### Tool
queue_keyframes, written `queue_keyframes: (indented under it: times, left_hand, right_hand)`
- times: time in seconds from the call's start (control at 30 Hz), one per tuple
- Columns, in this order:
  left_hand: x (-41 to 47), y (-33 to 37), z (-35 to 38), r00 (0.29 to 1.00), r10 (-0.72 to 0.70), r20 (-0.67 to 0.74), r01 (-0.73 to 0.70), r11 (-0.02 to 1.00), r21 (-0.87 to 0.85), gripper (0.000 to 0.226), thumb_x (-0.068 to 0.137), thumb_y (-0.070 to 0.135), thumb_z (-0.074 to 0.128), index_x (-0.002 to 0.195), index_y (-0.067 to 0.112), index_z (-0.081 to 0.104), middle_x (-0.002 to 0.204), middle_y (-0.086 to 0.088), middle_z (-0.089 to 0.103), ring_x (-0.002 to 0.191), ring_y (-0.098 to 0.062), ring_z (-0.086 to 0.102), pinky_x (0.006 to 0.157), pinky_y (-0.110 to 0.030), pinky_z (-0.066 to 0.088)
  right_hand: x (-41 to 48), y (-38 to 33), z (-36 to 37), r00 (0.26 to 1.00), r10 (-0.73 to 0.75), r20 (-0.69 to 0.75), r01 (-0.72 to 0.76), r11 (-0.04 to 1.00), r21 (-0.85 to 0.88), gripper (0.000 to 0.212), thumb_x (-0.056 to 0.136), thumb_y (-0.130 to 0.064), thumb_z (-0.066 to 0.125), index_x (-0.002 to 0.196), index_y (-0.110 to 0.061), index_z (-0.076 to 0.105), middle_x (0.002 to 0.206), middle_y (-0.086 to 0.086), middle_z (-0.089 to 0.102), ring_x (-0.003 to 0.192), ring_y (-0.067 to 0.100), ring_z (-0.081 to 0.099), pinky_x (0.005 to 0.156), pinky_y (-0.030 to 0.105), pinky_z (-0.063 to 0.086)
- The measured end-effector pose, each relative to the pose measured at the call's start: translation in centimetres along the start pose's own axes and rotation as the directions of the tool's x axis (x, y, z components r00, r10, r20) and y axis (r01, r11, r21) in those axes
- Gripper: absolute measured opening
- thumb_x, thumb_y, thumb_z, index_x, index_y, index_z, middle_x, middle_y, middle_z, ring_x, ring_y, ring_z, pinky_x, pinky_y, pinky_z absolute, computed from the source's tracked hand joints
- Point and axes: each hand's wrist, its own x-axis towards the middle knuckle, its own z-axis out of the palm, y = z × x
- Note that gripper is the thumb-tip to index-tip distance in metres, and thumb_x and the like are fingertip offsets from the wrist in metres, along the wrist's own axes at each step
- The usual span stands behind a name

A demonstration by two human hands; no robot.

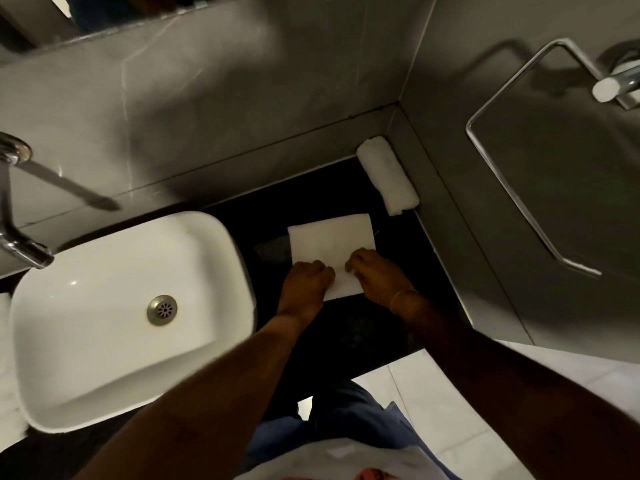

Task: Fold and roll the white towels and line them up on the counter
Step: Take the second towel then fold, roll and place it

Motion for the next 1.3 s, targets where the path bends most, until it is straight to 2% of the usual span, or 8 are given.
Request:
queue_keyframes:
  times: [0.13, 0.37, 0.6, 0.77, 0.9, 1.03, 1.17, 1.3]
  left_hand:
    - [-0.4, -0.3, 0.5, 1.0, 0.03, 0.003, -0.03, 0.995, 0.096, 0.029, 0.078, 0.024, 0.065, 0.106, 0.026, 0.072, 0.106, -0.004, 0.064, 0.091, -0.032, 0.061, 0.083, -0.04, 0.045]
    - [-1.8, -0.7, 1.0, 0.998, 0.063, -0.016, -0.06, 0.991, 0.12, 0.044, 0.083, 0.056, 0.063, 0.114, 0.026, 0.072, 0.13, -0.002, 0.063, 0.116, -0.03, 0.055, 0.105, -0.053, 0.042]
    - [-1.1, -0.3, 0.3, 0.991, 0.136, 0.016, -0.137, 0.977, 0.162, 0.034, 0.077, 0.024, 0.057, 0.102, 0.011, 0.075, 0.104, -0.007, 0.068, 0.1, -0.033, 0.061, 0.107, -0.044, 0.036]
    - [0.2, 0.3, -0.8, 0.956, -0.01, 0.292, -0.008, 0.998, 0.062, 0.041, 0.089, 0.023, 0.056, 0.129, 0.014, 0.062, 0.124, -0.011, 0.063, 0.116, -0.033, 0.056, 0.106, -0.04, 0.041]
    - [0.8, -0.3, -1.8, 0.868, -0.098, 0.486, 0.22, 0.955, -0.199, 0.035, 0.102, 0.029, 0.05, 0.134, 0.017, 0.06, 0.134, -0.011, 0.062, 0.12, -0.031, 0.059, 0.101, -0.041, 0.049]
    - [-0.1, -1.0, -1.8, 0.892, -0.174, 0.418, 0.358, 0.837, -0.415, 0.03, 0.103, 0.034, 0.048, 0.132, 0.033, 0.056, 0.133, -0.003, 0.063, 0.114, -0.025, 0.061, 0.092, -0.034, 0.051]
    - [-2.7, 0.4, -1.0, 0.991, -0.079, 0.106, 0.09, 0.991, -0.102, 0.041, 0.098, 0.045, 0.055, 0.132, 0.022, 0.054, 0.129, -0.003, 0.057, 0.111, -0.027, 0.055, 0.086, -0.042, 0.05]
    - [-3.6, 1.2, -0.4, 0.984, -0.127, 0.128, 0.107, 0.983, 0.149, 0.052, 0.093, 0.041, 0.062, 0.138, 0.019, 0.05, 0.133, -0.005, 0.056, 0.118, -0.028, 0.054, 0.095, -0.041, 0.043]
  right_hand:
    - [-2.2, 1.0, 0.4, 0.99, -0.096, -0.104, 0.064, 0.958, -0.278, 0.04, 0.058, -0.002, 0.082, 0.094, -0.017, 0.072, 0.116, 0.01, 0.061, 0.101, 0.031, 0.05, 0.075, 0.039, 0.049]
    - [-3.5, 1.9, 1.1, 0.996, -0.056, -0.066, 0.028, 0.93, -0.366, 0.038, 0.084, -0.015, 0.066, 0.122, -0.012, 0.068, 0.109, 0.007, 0.07, 0.103, 0.032, 0.061, 0.09, 0.045, 0.046]
    - [-4.3, 0.7, 2.4, 0.989, -0.114, -0.099, 0.06, 0.9, -0.432, 0.051, 0.097, -0.04, 0.054, 0.141, -0.015, 0.055, 0.138, 0.007, 0.058, 0.124, 0.03, 0.054, 0.108, 0.05, 0.036]
    - [-4.4, -1.4, 4.3, 0.953, -0.278, -0.12, 0.233, 0.927, -0.294, 0.045, 0.089, -0.027, 0.073, 0.129, -0.008, 0.063, 0.121, 0.01, 0.066, 0.104, 0.031, 0.063, 0.086, 0.043, 0.053]
    - [-3.3, -0.6, 3.6, 0.995, -0.096, -0.023, 0.096, 0.995, -0.002, 0.04, 0.092, -0.018, 0.069, 0.131, -0.011, 0.061, 0.124, 0.012, 0.065, 0.113, 0.032, 0.062, 0.1, 0.038, 0.048]
    - [-1.7, -1.3, 1.2, 0.982, 0.082, 0.169, -0.11, 0.981, 0.162, 0.034, 0.098, -0.029, 0.058, 0.132, -0.031, 0.055, 0.126, 0.003, 0.061, 0.113, 0.024, 0.056, 0.1, 0.036, 0.047]
    - [1.0, -1.7, -0.1, 0.938, 0.187, 0.291, -0.26, 0.937, 0.234, 0.022, 0.095, -0.032, 0.06, 0.116, -0.037, 0.053, 0.112, 0.001, 0.064, 0.104, 0.029, 0.062, 0.089, 0.04, 0.054]
    - [2.7, -2.1, -0.5, 0.933, 0.143, 0.331, -0.221, 0.952, 0.213, 0.018, 0.095, -0.028, 0.061, 0.113, -0.027, 0.062, 0.106, -0.005, 0.063, 0.1, 0.024, 0.063, 0.082, 0.031, 0.051]
